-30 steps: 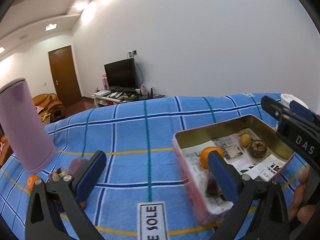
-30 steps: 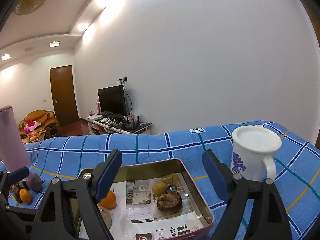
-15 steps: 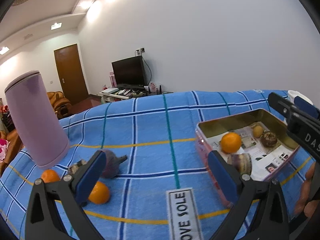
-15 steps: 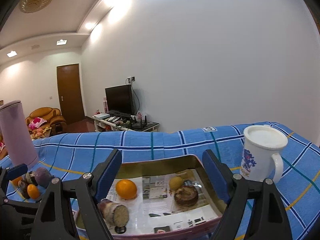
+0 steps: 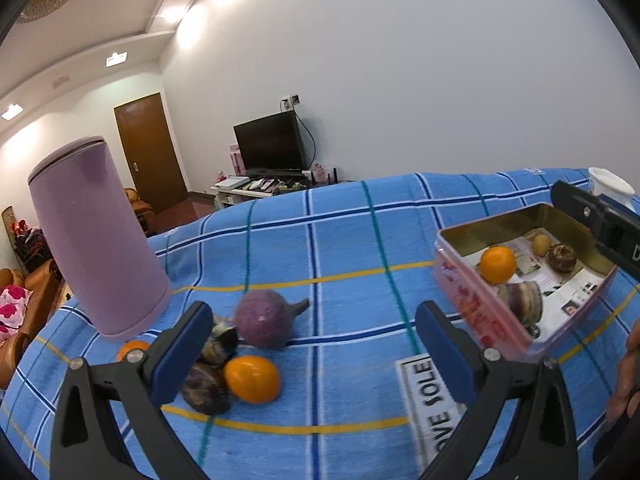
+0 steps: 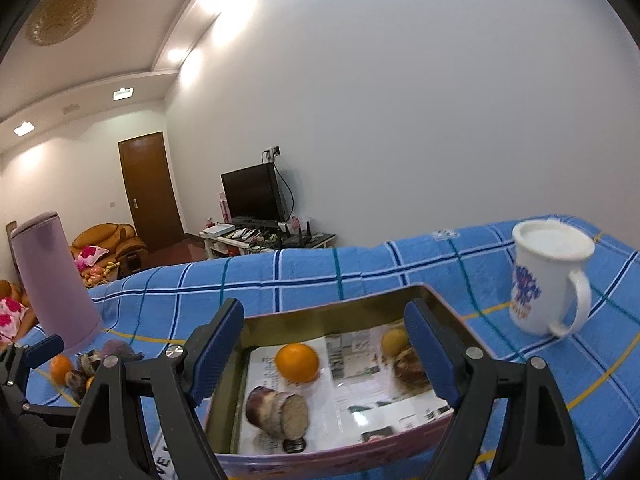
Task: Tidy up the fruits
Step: 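Withdraw both open tools from the tin box, then move both tools back toward the remaining fruits beside the kettle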
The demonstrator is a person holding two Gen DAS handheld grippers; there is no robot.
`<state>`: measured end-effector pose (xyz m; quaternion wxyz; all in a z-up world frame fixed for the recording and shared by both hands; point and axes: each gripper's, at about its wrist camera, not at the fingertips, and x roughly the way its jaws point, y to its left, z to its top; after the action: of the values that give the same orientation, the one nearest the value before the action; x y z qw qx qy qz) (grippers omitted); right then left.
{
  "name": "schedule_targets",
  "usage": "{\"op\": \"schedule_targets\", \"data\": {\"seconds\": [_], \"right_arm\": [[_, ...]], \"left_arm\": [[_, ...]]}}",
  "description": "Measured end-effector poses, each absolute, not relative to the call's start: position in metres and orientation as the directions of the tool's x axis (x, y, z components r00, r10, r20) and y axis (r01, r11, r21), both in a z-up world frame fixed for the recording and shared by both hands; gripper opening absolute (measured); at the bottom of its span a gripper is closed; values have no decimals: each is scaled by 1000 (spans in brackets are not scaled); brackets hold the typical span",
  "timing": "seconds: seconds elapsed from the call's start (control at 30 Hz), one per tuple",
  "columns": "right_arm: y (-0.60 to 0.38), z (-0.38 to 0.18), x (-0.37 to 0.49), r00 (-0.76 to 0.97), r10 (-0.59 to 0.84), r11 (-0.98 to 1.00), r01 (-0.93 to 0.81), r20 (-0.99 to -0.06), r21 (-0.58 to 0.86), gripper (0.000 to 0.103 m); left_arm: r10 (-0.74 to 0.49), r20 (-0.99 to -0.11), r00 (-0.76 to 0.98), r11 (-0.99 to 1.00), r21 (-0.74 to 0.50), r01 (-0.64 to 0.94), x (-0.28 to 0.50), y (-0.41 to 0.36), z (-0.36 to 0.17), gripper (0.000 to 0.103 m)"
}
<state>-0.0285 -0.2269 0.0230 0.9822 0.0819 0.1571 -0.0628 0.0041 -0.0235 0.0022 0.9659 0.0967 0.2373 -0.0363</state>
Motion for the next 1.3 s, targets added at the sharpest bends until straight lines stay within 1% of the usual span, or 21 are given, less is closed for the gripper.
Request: {"op": "schedule_targets", "data": {"seconds": [0.17, 0.43, 0.63, 0.73, 0.93, 1.07, 1.17, 1.23, 1.27, 1.3], "right_arm": [[-212, 17, -22, 927, -74, 975, 145, -367, 170, 84], [-170, 10, -11, 914, -17, 982, 91, -406, 165, 84], [-133, 7, -2, 901, 39, 988, 29, -432, 149, 84], [-113, 4, 4, 884, 84, 989, -19, -461, 144, 84], [-71, -2, 13, 840, 161, 987, -123, -519, 108, 84], [-46, -13, 23, 772, 223, 974, -197, -595, 110, 83], [-29, -19, 28, 741, 245, 967, -236, -625, 98, 83], [-19, -23, 34, 719, 233, 966, -247, -655, 72, 77], [-15, -25, 37, 707, 231, 966, -250, -668, 69, 71], [-12, -28, 40, 694, 237, 964, -256, -679, 74, 69]], "left_arm": [[-12, -474, 880, 981, 167, 103, 9, -2, 1, 103], [25, -492, 870, 988, 145, 53, 21, 41, -1, 103], [44, -549, 835, 993, 115, 24, 36, 82, -7, 103], [45, -581, 813, 995, 97, 14, 43, 105, -9, 103], [38, -618, 785, 999, 47, -11, 51, 148, -11, 103], [33, -645, 763, 999, -3, -46, 56, 171, -13, 103], [9, -651, 759, 998, -38, -45, 58, 178, -14, 103], [7, -659, 752, 999, -32, -38, 61, 176, -16, 103], [10, -663, 748, 999, -24, -35, 62, 174, -17, 103], [12, -666, 746, 999, -17, -32, 63, 174, -18, 103]]}}
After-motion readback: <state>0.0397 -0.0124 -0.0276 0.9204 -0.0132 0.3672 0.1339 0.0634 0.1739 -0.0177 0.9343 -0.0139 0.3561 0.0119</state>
